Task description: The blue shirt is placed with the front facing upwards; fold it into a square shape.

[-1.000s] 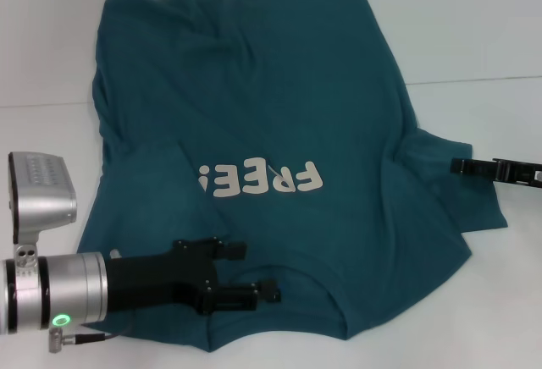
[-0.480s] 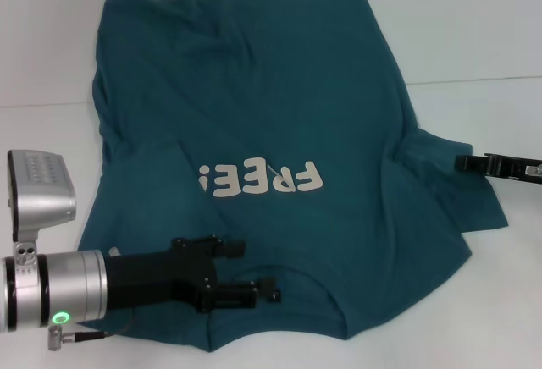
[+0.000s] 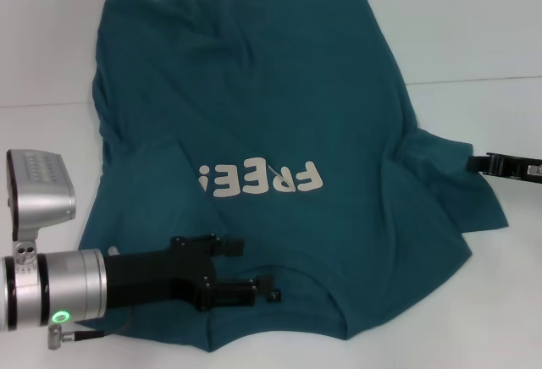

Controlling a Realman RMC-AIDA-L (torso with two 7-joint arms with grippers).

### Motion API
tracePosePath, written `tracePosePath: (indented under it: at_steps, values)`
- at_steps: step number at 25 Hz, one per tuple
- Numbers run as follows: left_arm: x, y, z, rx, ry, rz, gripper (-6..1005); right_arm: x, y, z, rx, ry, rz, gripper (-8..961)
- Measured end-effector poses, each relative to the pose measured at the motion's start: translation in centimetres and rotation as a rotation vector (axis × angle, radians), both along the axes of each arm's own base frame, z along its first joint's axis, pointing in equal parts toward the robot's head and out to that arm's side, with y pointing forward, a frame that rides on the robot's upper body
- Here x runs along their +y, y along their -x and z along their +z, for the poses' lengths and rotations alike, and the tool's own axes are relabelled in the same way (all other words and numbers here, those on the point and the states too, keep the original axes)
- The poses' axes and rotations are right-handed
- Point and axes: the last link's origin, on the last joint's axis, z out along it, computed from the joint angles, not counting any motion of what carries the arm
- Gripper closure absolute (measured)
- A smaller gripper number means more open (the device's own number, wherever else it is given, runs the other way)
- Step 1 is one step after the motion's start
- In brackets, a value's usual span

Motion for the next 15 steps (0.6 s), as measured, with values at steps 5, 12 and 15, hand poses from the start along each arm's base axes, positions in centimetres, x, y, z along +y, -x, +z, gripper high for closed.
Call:
tracePosePath:
  at_steps: [5, 12, 15]
  values:
    - [0.0, 0.0, 0.0, 0.001, -0.001, 0.000, 124, -0.2, -0.4, 0.4, 0.002, -0.021, -0.013, 911]
    - [0.0, 0.1, 0.0, -0.001, -0.001, 0.005, 124, -0.5, -1.2, 1.9, 0.012, -0.085, -0.037, 953]
    - [-0.1, 0.1, 0.0, -0.005, -0.004, 0.011, 124, -0.8, -1.6, 2.6, 0.012, -0.108, -0.046, 953]
